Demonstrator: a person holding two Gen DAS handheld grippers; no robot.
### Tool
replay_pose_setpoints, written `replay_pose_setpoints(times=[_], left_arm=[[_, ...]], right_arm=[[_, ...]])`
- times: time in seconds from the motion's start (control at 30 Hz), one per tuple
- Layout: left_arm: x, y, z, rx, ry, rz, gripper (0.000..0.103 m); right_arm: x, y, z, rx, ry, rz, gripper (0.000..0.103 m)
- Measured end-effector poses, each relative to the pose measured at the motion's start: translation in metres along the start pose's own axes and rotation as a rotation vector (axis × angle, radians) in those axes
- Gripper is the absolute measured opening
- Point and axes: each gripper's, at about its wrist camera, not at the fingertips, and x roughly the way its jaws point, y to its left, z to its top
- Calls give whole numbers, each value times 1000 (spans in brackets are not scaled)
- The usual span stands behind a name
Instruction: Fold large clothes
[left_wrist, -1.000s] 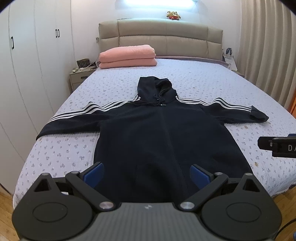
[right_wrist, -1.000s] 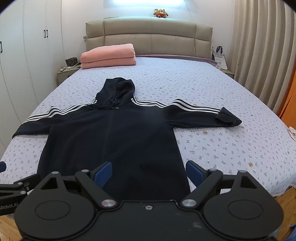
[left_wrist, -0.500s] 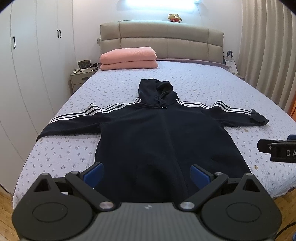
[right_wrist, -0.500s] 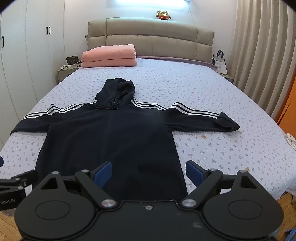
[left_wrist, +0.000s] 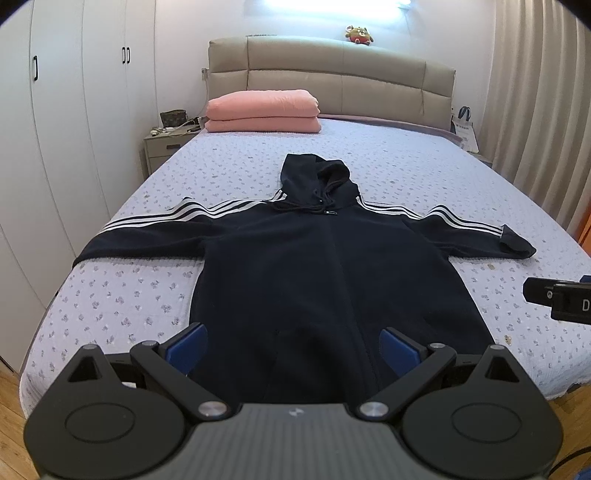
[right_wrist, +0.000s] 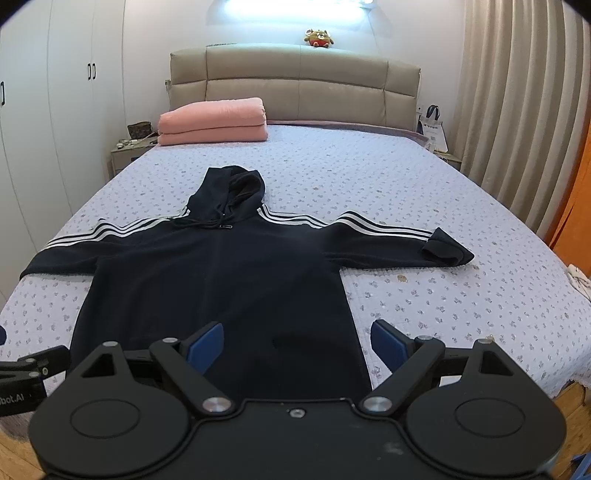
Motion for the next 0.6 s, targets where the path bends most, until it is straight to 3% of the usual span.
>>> replay_pose_setpoints(times=[0.6], left_arm=[[-11, 5, -4, -15, -15, 2, 100]], right_arm=[[-10, -4, 1, 20, -8, 17, 102]])
